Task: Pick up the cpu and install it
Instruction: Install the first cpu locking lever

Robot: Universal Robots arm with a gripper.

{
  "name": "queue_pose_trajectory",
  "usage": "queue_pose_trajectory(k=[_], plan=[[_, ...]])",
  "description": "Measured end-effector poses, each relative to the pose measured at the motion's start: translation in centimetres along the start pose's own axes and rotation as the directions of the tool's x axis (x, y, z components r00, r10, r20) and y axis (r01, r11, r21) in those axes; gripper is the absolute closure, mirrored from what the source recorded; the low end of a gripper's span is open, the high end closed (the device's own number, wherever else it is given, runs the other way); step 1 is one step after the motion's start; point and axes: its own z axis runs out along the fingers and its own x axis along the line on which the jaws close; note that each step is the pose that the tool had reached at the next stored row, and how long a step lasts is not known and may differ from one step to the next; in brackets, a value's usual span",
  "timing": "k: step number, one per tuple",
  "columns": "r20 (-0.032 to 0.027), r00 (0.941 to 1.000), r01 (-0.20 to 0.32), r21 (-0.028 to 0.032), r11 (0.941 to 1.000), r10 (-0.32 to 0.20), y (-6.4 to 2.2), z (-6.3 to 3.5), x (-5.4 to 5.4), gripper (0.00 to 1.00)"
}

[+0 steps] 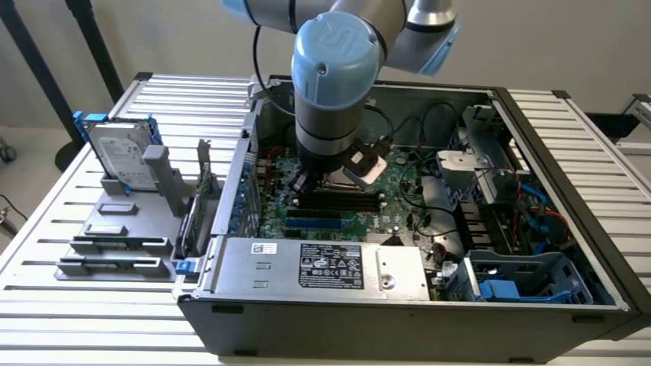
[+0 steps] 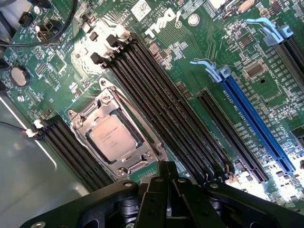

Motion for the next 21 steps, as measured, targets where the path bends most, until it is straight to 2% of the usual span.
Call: queue_pose_trajectory(k=[10,21], plan=[[0.0095,1.0,0.0,-0.0078,1.0,0.0,0.03,0.61,0.0,0.89],[0.0177,0.9998,0.0,-0.0146,0.9999,0.0,-0.32,1.32,0.3,0.89]])
